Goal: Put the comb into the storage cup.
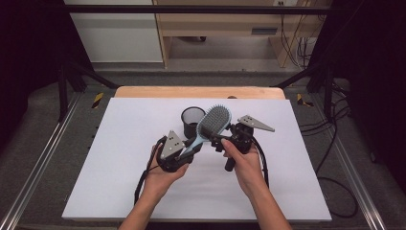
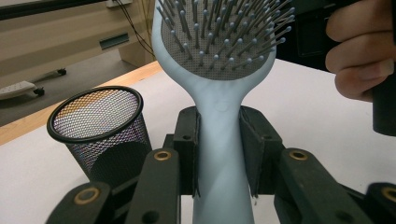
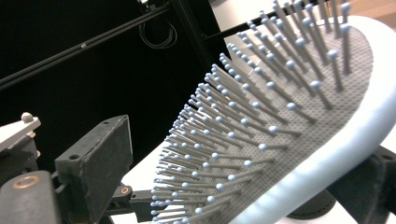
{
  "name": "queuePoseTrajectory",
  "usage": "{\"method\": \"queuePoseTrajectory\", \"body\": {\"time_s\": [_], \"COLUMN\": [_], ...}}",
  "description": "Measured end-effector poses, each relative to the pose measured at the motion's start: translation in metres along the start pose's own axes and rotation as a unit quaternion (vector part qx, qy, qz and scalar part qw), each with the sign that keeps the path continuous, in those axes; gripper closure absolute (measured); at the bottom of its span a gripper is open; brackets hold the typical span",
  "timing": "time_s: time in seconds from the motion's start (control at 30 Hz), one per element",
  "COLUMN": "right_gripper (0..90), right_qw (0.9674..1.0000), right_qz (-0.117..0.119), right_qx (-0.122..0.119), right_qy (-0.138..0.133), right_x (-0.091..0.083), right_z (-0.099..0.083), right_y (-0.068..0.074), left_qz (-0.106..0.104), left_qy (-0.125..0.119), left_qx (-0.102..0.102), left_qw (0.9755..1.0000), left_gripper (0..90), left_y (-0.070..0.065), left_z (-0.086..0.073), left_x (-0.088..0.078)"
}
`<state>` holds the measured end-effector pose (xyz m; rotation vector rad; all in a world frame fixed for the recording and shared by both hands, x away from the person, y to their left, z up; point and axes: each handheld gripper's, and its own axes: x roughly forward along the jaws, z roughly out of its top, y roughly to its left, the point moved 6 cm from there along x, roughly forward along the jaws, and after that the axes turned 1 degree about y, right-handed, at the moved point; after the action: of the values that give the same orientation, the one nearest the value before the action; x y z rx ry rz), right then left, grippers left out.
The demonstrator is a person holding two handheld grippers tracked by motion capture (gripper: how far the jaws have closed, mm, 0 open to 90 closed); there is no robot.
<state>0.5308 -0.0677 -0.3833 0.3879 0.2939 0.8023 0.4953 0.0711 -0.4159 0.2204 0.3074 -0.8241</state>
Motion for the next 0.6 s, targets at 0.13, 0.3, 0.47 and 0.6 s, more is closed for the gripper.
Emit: {"method": "queuePoseTrajectory", "body": {"time_s": [0.13,0.3,0.47,0.6], "right_gripper": [15.4,20.5,24.7,30.4], "right_qw": [1.0000,0.9999,0.9998,0.9997], "right_qz": [0.001,0.004,0.009,0.011], "right_qx": [0.004,0.014,0.018,0.024], "right_qy": [-0.001,-0.002,-0.001,0.002], "right_x": [-0.0003,0.0007,0.0038,0.0050], "right_z": [0.0006,0.0009,-0.0008,-0.0016], "right_y": [-0.0016,-0.0034,-0.0025,-0.0030], "left_qz": [0.000,0.001,-0.002,-0.005], "left_qy": [-0.004,-0.004,-0.011,-0.001], "left_qx": [0.001,-0.001,0.006,0.007], "left_qw": [1.0000,1.0000,0.9999,1.0000], "left_gripper": [69.4,69.3,69.3,69.3], "left_y": [0.0014,0.0034,0.0026,0.0056], "left_z": [-0.0007,-0.0030,-0.0039,-0.0069], "left_x": [-0.0001,-0.0001,-0.0014,-0.0011]}}
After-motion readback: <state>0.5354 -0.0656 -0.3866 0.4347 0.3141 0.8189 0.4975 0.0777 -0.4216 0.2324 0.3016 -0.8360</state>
